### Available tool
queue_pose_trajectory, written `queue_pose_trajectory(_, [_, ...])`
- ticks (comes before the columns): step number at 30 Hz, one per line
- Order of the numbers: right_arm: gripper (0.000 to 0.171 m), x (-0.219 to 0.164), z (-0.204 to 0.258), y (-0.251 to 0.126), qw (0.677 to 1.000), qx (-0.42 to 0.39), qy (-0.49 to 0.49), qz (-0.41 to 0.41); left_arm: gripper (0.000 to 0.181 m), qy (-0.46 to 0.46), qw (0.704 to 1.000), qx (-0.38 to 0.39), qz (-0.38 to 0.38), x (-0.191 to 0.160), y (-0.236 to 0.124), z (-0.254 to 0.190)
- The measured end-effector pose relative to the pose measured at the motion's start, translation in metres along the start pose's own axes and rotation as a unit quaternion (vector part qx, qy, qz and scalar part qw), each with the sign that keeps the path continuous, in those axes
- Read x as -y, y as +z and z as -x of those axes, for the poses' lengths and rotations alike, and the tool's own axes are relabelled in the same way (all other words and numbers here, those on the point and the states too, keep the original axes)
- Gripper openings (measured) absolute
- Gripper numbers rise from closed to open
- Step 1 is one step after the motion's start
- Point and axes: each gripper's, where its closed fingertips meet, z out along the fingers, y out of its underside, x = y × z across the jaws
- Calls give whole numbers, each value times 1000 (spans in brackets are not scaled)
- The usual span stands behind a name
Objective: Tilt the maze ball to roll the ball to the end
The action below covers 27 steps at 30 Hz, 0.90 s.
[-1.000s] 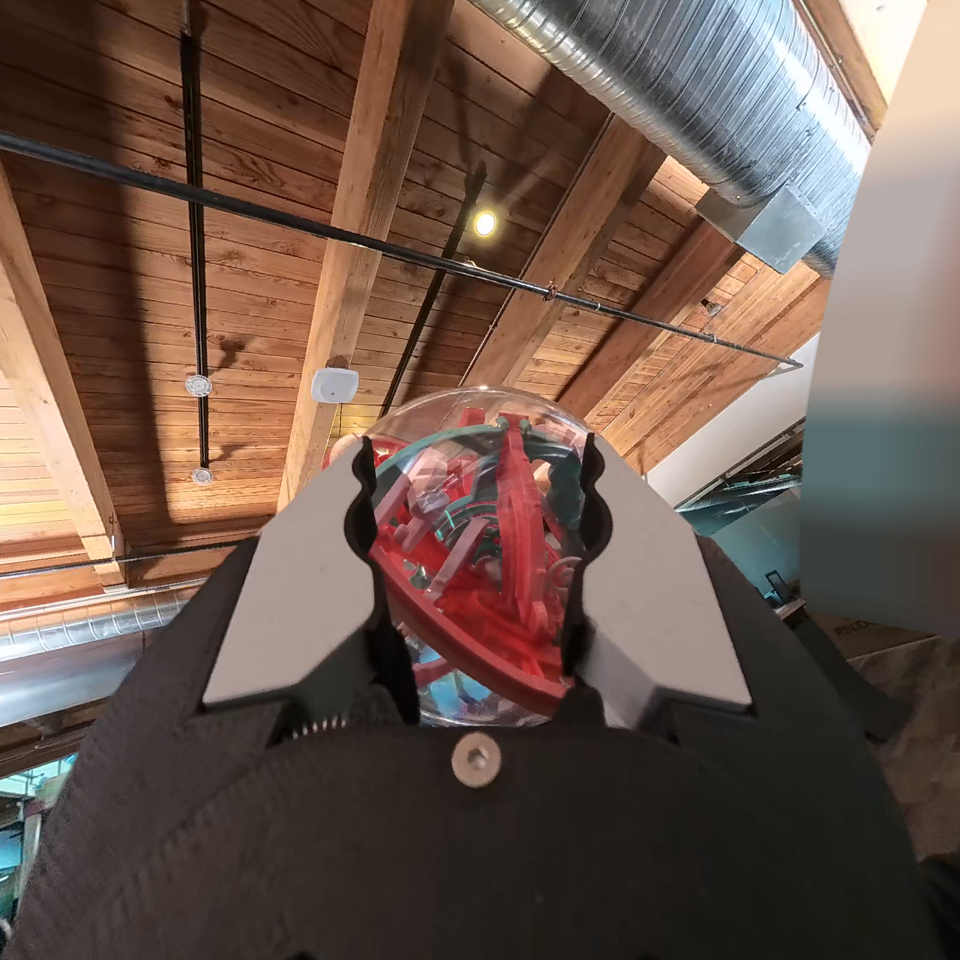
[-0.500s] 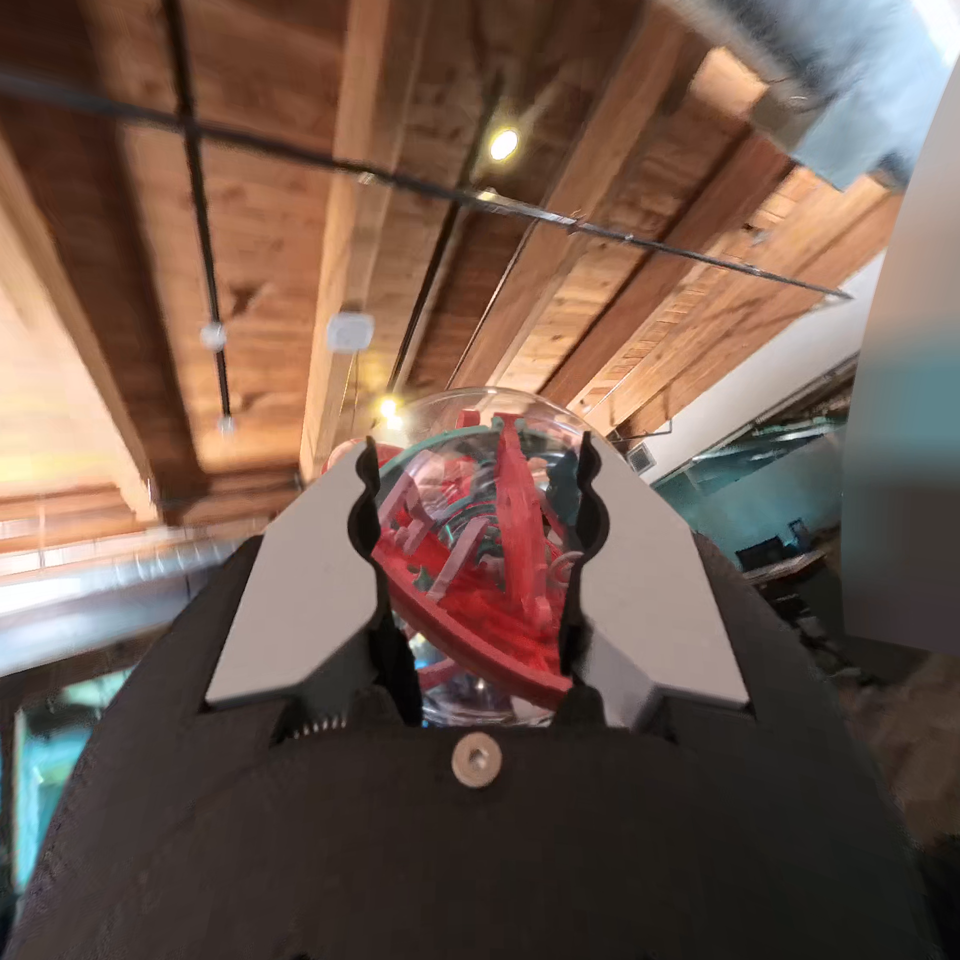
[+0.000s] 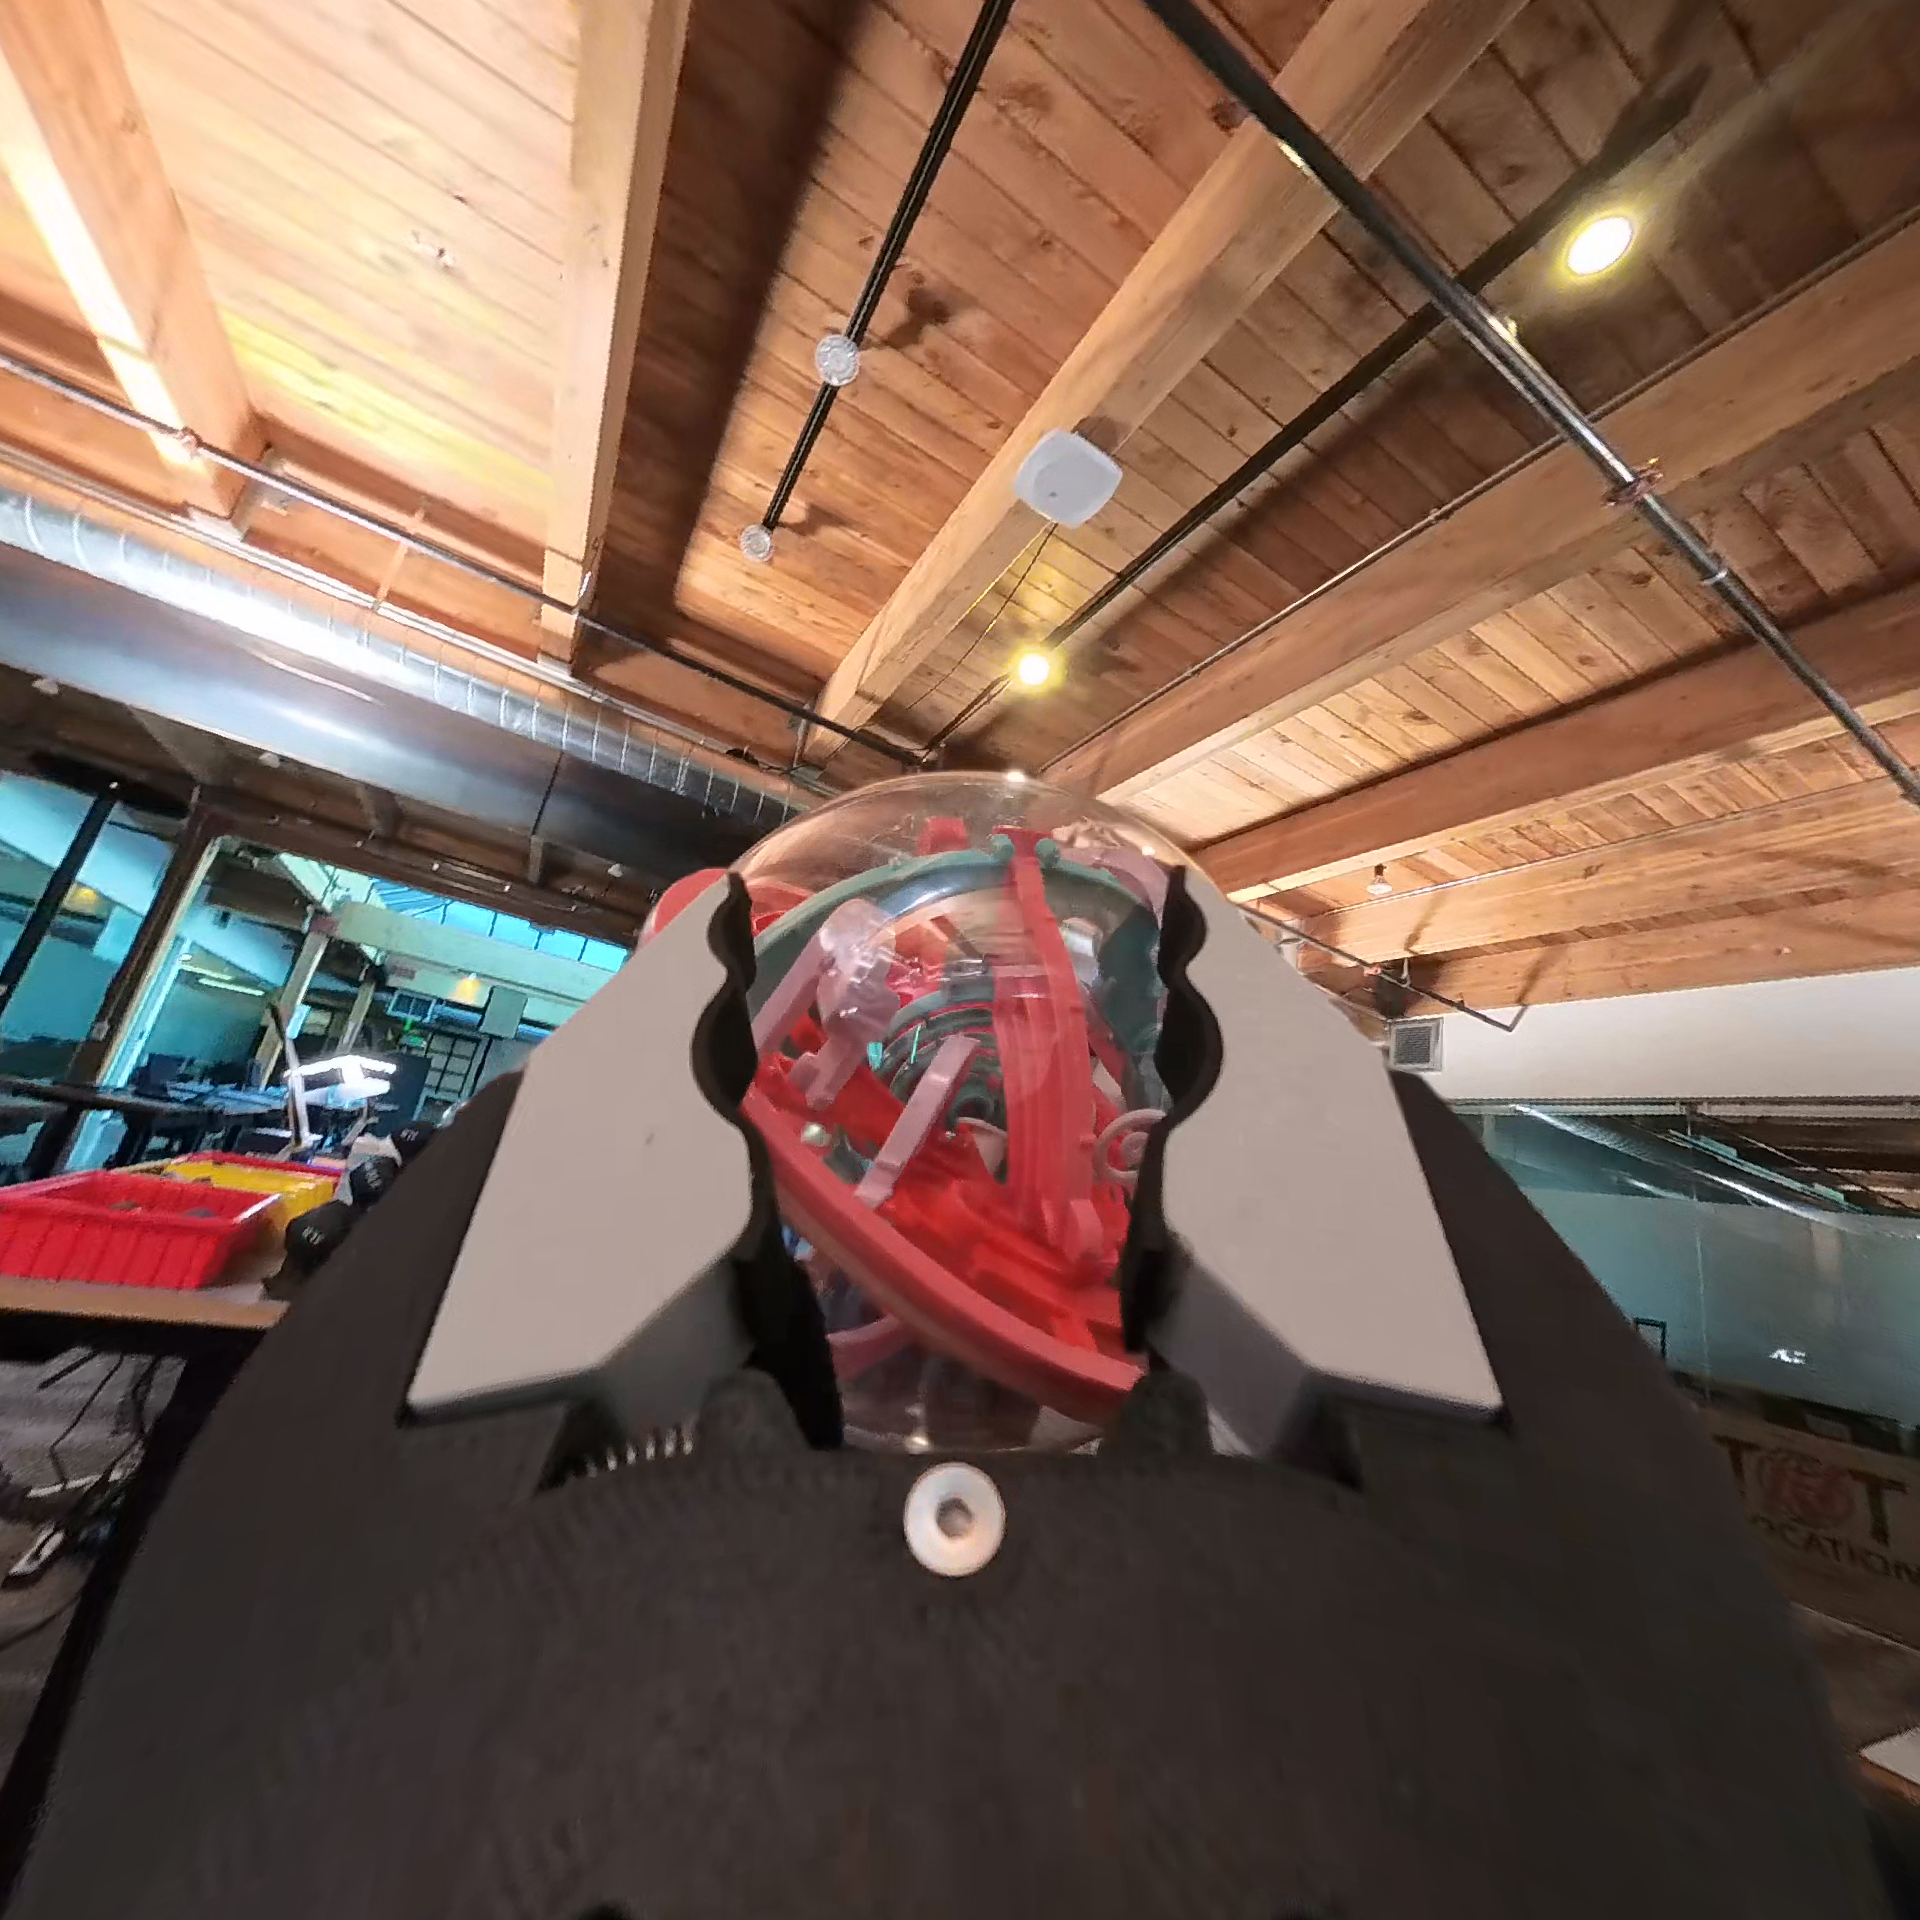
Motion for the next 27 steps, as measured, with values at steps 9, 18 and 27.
queue_pose_trajectory(9, [72, -38, -15, -13, 998, -10, 62, -17, 76, -17, 998, 32, 43, -28, -16, 21])
queue_pose_trajectory(18, [71, -61, -23, -17, 995, -13, 97, -27, 75, -25, 996, 57, 63, -42, -27, 33])
queue_pose_trajectory(27, [74, -36, -9, -20, 999, -5, 20, -40, 76, -2, 999, 3, 39, -37, -16, 23])
